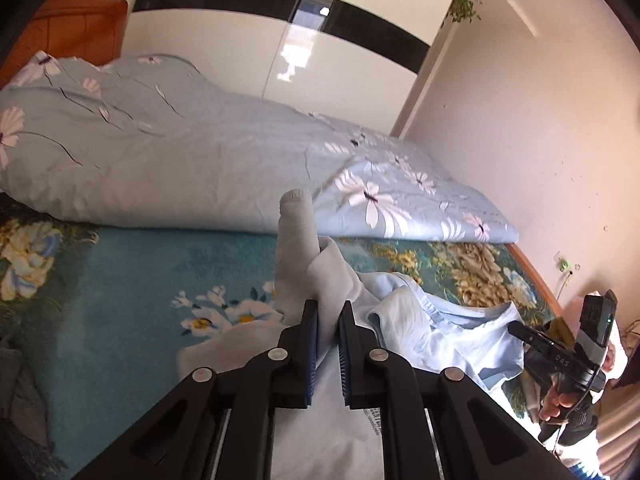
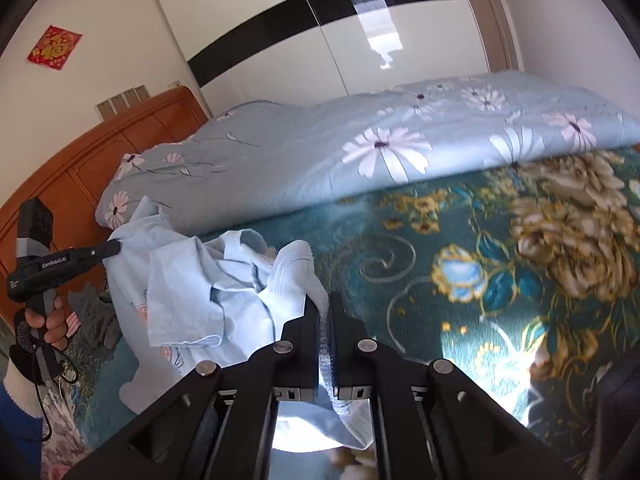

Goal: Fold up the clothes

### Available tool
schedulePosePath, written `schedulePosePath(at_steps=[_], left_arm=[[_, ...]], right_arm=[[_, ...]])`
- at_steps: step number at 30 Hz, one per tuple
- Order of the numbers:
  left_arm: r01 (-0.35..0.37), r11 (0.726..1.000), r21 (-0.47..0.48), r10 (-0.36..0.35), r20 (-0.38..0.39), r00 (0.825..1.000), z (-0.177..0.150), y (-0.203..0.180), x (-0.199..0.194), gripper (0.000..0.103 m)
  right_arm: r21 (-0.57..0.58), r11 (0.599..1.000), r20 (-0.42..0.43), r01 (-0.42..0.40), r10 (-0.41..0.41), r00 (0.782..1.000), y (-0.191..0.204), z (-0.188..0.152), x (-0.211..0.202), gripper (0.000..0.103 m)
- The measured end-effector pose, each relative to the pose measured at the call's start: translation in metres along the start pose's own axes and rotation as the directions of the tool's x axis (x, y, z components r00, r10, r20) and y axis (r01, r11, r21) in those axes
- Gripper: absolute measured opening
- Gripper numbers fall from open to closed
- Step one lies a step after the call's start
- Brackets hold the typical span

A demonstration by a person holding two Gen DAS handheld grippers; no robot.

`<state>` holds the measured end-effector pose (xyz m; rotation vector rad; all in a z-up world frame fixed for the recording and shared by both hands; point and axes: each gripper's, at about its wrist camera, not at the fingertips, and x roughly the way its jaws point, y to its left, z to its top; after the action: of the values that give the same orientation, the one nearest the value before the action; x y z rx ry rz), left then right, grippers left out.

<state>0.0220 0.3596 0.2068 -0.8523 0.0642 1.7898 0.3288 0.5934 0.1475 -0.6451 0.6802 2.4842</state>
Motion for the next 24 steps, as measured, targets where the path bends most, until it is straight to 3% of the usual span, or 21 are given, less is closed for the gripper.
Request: schedulePosePath(at_steps=[4, 6, 8, 11, 16, 19, 24], left_arm=[[-0.013, 0.999, -0.031, 0.018, 0.154, 0.988, -0.008, 0.010, -0.075, 0.010], [-0.044, 0.998, -0.036, 0.049, 0.181, 0.982, -0.032, 0.018, -0.099, 0.011], [-0.079, 0.995, -0.068, 0.088, 0.144, 0.986, -0.069, 0.033, -0.103, 0.011], [-0.112, 0.983, -0.143, 0.118, 0.035, 0.992, -0.138, 0.059, -0.085, 0.011], [-0.133, 0.954, -0.267, 0.103, -0.124, 0.987, -0.230, 0.084, -0.051, 0.011], [-0.114, 0.938, -0.326, 0.075, -0.132, 0.988, -0.257, 0.093, -0.055, 0.011], [-0.098, 0.934, -0.344, 0.057, -0.126, 0.990, -0.258, 0.095, -0.066, 0.014]], right_arm=[[-0.053, 0.997, 0.118, -0.055, 0.061, 0.991, 0.033, 0.042, -0.026, 0.004], [-0.099, 0.992, 0.140, -0.082, 0.096, 0.986, 0.051, 0.044, -0.035, 0.004], [-0.148, 0.984, 0.094, -0.104, 0.119, 0.988, 0.065, 0.025, -0.031, 0.004], [-0.197, 0.976, -0.053, -0.098, 0.089, 0.995, 0.069, -0.024, -0.001, 0.004], [-0.182, 0.978, -0.238, -0.100, 0.055, 0.970, 0.056, -0.100, 0.033, 0.004], [-0.176, 0.981, -0.271, -0.086, 0.036, 0.962, 0.048, -0.120, 0.032, 0.004], [-0.150, 0.986, -0.290, -0.072, 0.026, 0.957, 0.040, -0.125, 0.026, 0.005]])
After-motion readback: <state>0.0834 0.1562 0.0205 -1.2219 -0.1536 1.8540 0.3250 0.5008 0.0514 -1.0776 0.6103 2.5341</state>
